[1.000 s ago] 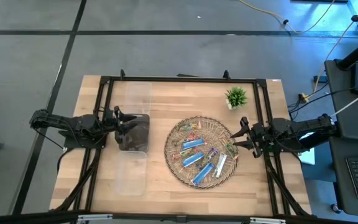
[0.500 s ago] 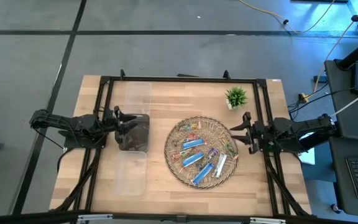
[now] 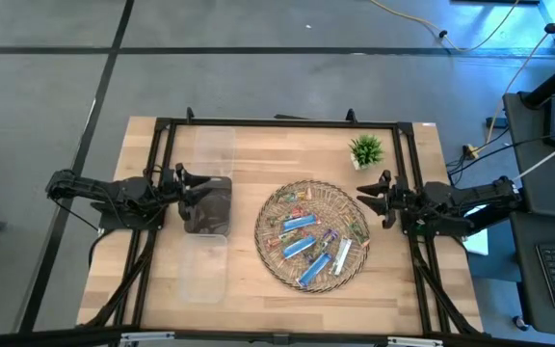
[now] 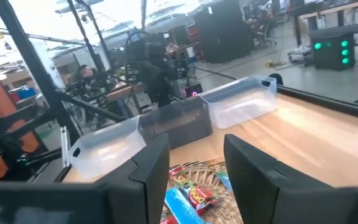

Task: Pick and place Granola Bars by type
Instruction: Put the yellow granola bar into the top transparent bin

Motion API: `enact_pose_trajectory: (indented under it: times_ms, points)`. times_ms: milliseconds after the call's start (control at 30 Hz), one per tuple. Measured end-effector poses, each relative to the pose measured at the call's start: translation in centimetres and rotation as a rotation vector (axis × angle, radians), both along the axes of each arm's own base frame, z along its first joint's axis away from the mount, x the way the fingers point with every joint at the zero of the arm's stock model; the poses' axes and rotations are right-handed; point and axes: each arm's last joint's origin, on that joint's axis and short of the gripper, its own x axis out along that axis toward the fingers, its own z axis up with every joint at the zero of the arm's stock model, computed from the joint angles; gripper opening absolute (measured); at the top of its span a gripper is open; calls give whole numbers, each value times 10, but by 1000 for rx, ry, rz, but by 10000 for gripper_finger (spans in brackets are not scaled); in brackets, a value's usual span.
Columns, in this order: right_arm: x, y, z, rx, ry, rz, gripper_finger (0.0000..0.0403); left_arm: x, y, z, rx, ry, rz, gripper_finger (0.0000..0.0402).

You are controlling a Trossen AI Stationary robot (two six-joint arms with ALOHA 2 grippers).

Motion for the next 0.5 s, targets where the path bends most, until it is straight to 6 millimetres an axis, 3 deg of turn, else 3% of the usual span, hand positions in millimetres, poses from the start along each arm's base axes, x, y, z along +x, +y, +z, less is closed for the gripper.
enact_pose_trajectory:
  times_ms: [500]
  points:
    - [0,-1,0,-158,27,-42,155,0,0,0,16,4,13,182]
